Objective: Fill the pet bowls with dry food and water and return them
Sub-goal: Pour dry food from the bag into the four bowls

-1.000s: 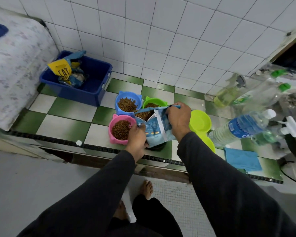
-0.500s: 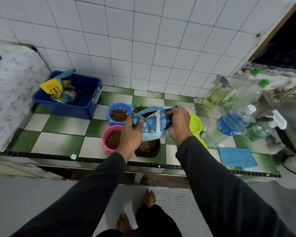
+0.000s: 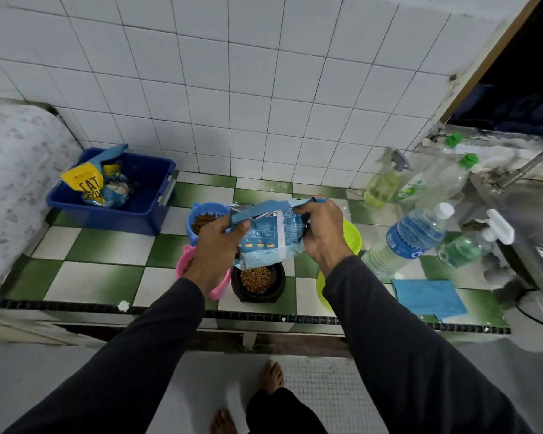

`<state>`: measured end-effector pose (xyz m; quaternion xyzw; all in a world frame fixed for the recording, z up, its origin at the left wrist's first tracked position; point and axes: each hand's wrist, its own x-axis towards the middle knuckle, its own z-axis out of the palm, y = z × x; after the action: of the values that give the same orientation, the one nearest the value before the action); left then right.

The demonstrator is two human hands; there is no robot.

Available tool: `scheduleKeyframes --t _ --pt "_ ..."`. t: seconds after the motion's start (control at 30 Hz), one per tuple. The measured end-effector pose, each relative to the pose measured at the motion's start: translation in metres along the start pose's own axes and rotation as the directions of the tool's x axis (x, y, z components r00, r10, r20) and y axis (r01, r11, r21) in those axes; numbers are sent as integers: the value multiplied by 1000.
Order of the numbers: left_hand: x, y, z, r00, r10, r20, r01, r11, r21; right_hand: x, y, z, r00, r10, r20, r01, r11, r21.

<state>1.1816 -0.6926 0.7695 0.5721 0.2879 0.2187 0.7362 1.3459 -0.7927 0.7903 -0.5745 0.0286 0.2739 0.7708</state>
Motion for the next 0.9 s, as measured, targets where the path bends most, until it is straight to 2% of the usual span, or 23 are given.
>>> scheduleKeyframes --t 0.17,0.3,0.47,0.63,0.8,0.9 --pt "18 10 -9 997 -49 -64 46 998 -37 17 -13 -16 983 -69 169 98 981 -165" --pt "35 21 -8 997 -36 -68 34 999 -37 31 -21 -20 972 -38 233 80 982 -173" --pt "54 32 -1 992 -31 -123 27 999 -31 46 -28 -15 967 24 253 20 985 -169" --pt "73 30 -3 980 21 -200 2 993 117 64 -34 -4 971 110 213 -58 970 -237" --pt "92 32 -6 980 28 -199 -5 994 111 83 -35 12 975 189 118 -154 954 -257" --pt "102 32 -13 974 -61 -217 70 997 35 91 -36 22 971 210 110 -175 949 -262"
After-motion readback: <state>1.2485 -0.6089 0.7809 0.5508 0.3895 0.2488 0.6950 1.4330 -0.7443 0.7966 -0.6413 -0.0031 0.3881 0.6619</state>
